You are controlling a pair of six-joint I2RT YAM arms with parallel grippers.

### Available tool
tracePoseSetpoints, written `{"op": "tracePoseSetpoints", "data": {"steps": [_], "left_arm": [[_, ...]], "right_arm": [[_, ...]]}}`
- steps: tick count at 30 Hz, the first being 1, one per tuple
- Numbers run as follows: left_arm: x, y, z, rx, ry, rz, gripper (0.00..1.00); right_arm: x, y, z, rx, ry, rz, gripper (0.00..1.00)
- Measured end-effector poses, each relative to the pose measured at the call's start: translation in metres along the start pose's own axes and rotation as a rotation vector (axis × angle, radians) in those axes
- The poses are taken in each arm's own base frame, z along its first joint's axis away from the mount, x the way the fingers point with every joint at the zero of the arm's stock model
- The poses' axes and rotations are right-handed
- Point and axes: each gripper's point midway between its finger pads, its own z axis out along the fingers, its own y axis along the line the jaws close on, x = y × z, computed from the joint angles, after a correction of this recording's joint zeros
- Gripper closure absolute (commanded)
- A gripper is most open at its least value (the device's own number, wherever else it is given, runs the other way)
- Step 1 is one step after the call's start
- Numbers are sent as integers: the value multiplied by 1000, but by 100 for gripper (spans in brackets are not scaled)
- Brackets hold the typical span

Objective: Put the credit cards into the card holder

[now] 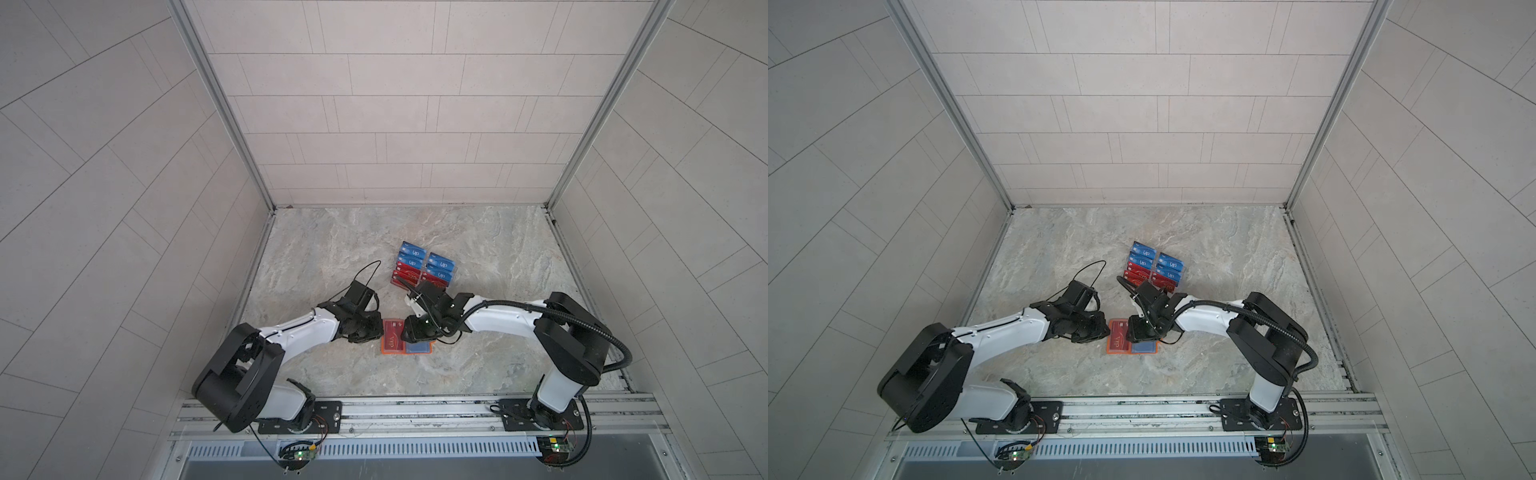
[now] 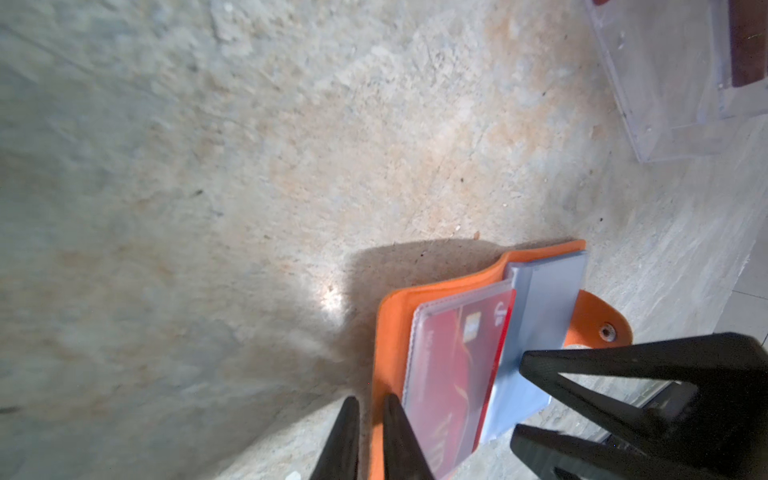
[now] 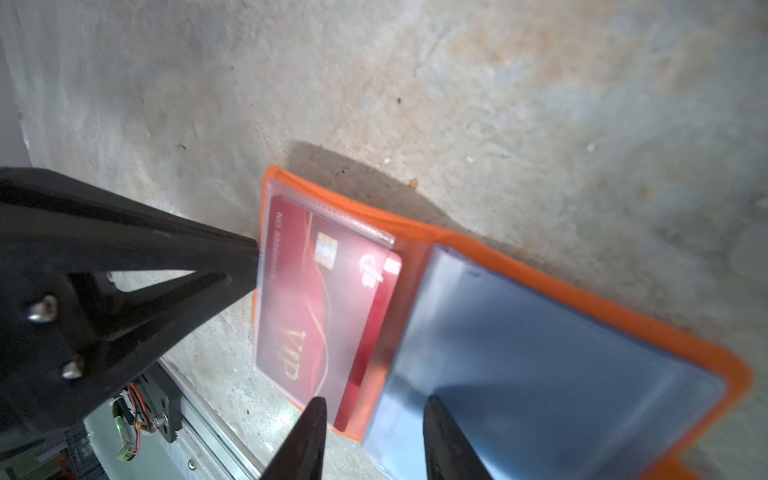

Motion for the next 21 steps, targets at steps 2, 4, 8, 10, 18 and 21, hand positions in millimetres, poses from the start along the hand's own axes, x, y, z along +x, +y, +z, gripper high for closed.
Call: {"op": "tracePoseSetpoints", "data": {"steps": [2,4,8,10,18,21], "left_arm": [[-1,-2,-5,1,-7,11,74],[-5,-7,-14,13,-28,17,71],[-10,-16,-34,39,-68,32,70],[-10,-20,-43,46,-79,36,70],[-14,-56,-71,124,-112,79,69],[-5,-76,-57,146,-66,118,70]], "right_arm": [[1,-2,-1,10,5,-6,61],[2,-5,-5,22,5,-15,65],[-1,-9,-16,38,-12,-29,72],[-4,-12,-21,39,-28,-30,76],[-8,-30,-30,57,-45,-9,85],[-9,-32,-30,64,-45,-19,85]]}}
